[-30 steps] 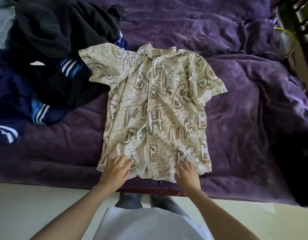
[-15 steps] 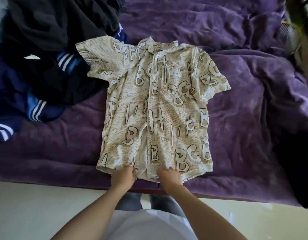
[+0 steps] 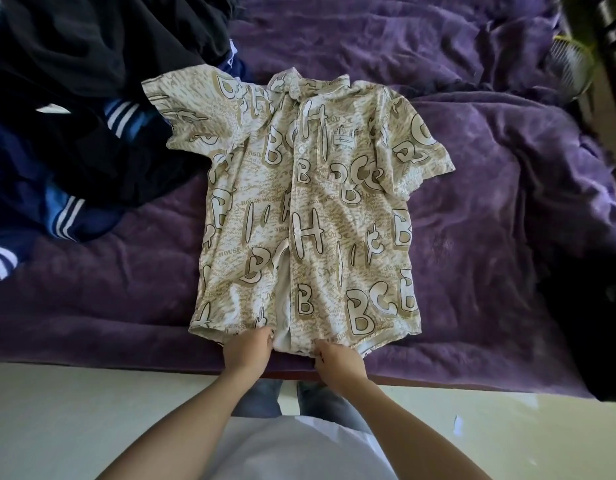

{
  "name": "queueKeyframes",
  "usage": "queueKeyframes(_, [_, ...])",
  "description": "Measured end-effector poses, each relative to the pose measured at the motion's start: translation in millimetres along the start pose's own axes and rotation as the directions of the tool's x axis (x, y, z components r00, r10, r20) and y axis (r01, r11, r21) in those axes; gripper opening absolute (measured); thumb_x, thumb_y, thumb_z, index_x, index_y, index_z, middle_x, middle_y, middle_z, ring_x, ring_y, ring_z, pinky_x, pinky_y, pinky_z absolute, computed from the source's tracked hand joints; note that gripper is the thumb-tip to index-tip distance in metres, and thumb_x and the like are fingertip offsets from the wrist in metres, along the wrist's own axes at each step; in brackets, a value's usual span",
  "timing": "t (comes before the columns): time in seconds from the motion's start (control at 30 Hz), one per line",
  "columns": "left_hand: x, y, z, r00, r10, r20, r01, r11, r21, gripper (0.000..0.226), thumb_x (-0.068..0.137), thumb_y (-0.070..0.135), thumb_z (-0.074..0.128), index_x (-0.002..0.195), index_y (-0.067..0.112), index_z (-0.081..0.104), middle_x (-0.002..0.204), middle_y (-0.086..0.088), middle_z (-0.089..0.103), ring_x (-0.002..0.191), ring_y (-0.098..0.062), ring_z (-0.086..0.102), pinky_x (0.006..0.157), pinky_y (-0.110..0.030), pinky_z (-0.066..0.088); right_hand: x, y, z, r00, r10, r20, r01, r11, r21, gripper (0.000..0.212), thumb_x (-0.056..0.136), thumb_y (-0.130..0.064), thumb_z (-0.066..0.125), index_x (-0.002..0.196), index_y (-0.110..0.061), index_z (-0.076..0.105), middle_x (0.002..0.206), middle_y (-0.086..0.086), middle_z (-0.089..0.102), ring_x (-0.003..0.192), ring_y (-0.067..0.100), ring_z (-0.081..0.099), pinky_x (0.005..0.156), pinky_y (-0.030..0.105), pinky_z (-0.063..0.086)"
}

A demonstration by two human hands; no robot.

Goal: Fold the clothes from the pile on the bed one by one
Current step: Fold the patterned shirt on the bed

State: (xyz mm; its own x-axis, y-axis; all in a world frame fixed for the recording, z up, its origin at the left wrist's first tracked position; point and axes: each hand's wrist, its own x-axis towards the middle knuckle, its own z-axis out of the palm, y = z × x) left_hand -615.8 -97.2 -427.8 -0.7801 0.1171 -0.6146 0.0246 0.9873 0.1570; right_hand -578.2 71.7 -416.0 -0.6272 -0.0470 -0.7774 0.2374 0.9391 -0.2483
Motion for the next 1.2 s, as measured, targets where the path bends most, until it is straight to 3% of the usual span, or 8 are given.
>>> queueKeyframes(0.1, [-5.9,7.3,-10.2,0.989,0.039,-0.144,-0.044,0.998,-0.036,0.02,0.095,0.025,0.05,0.101,0.02,0.068,0.064,0.008,0.046,0.064,-0.013,0.05,0.046,-0.022,0.028,4.4,-3.6,1.5,0.998,0.016,-0.056,-0.015,1.0,0.01,0.018,0.095,-0.017,0.035,0.111,-0.016,0.045,0.087,0.009,0.059,0.08,0.024,0.057,0.071,0.034,0.047])
queueKeyframes(0.23, [-20.3,20.1,-19.2,0.789,0.361,-0.497,-0.419,0.908,-0.008,0.023,0.05,0.002,0.084,0.053,0.009,0.063,0.057,-0.001,0.051,0.053,-0.019,0.053,0.045,-0.022,0.037,5.0,2.7,1.0,0.998,-0.021,-0.057,0.015,0.993,-0.114,0.021,0.095,-0.017,0.039,0.114,-0.014,0.047,0.099,0.011,0.066,0.091,0.029,0.063,0.068,0.032,0.039])
queueKeyframes(0.37, [-29.0,27.3,-4.8,0.834,0.449,-0.32,-0.463,0.886,0.034,0.022,0.054,0.016,0.086,0.069,0.013,0.07,0.079,-0.003,0.062,0.074,-0.022,0.062,0.063,-0.032,0.053,1.8,12.2,-2.7,0.998,-0.004,-0.055,-0.003,0.991,-0.132,0.024,0.094,-0.013,0.038,0.116,-0.014,0.046,0.106,0.012,0.066,0.095,0.029,0.062,0.069,0.032,0.037])
queueKeyframes(0.53, [-27.9,6.0,14.7,0.936,0.35,0.037,-0.343,0.931,-0.121,0.053,0.095,0.027,0.045,0.146,0.023,0.03,0.152,0.007,0.026,0.14,-0.01,0.02,0.115,-0.029,0.015,-1.4,9.2,-7.1,0.998,-0.062,0.0,0.062,0.993,-0.097,0.031,0.092,-0.013,0.042,0.12,-0.019,0.052,0.115,0.009,0.063,0.103,0.027,0.059,0.076,0.03,0.041])
queueKeyframes(0.63, [-30.3,-15.0,7.5,0.948,0.269,-0.168,-0.295,0.942,-0.161,0.055,0.09,0.019,0.054,0.143,0.019,0.038,0.152,-0.001,0.029,0.143,-0.021,0.019,0.115,-0.038,0.017,-4.2,19.7,-12.4,0.986,-0.068,-0.15,0.081,0.994,0.08,0.035,0.093,-0.014,0.045,0.124,-0.024,0.057,0.124,0.003,0.057,0.111,0.022,0.053,0.086,0.028,0.046])
queueKeyframes(0.73, [-16.5,-42.5,-7.0,0.932,0.011,-0.362,-0.099,0.969,-0.226,0.048,0.077,0.006,0.07,0.123,0.004,0.057,0.13,-0.022,0.052,0.121,-0.044,0.047,0.094,-0.052,0.042,-6.5,53.2,-30.2,0.833,0.296,-0.468,-0.167,0.94,0.297,0.035,0.092,-0.016,0.051,0.126,-0.017,0.056,0.124,0.012,0.052,0.114,0.027,0.045,0.085,0.033,0.044])
queueKeyframes(0.9, [21.1,-84.4,-25.5,0.868,-0.496,-0.019,0.347,0.635,-0.69,0.059,0.093,0.017,0.054,0.144,0.001,0.029,0.147,-0.021,0.035,0.134,-0.036,0.034,0.108,-0.042,0.028,-1.9,132.4,-55.4,0.705,0.692,-0.156,-0.438,0.598,0.671,0.047,0.091,-0.016,0.052,0.135,-0.003,0.043,0.138,0.023,0.043,0.125,0.039,0.04,0.102,0.041,0.034])
queueKeyframes(1.2, [34.1,-101.3,-26.1,0.83,-0.543,0.126,0.37,0.368,-0.853,0.033,0.083,-0.002,0.064,0.115,-0.01,0.06,0.112,-0.022,0.064,0.096,-0.028,0.059,0.078,-0.029,0.038,7.5,144.6,-53.2,0.813,0.58,0.042,-0.306,0.366,0.879,0.017,0.084,-0.002,0.062,0.098,0.006,0.068,0.071,0.01,0.059,0.068,0.021,0.05,0.056,0.026,0.037])
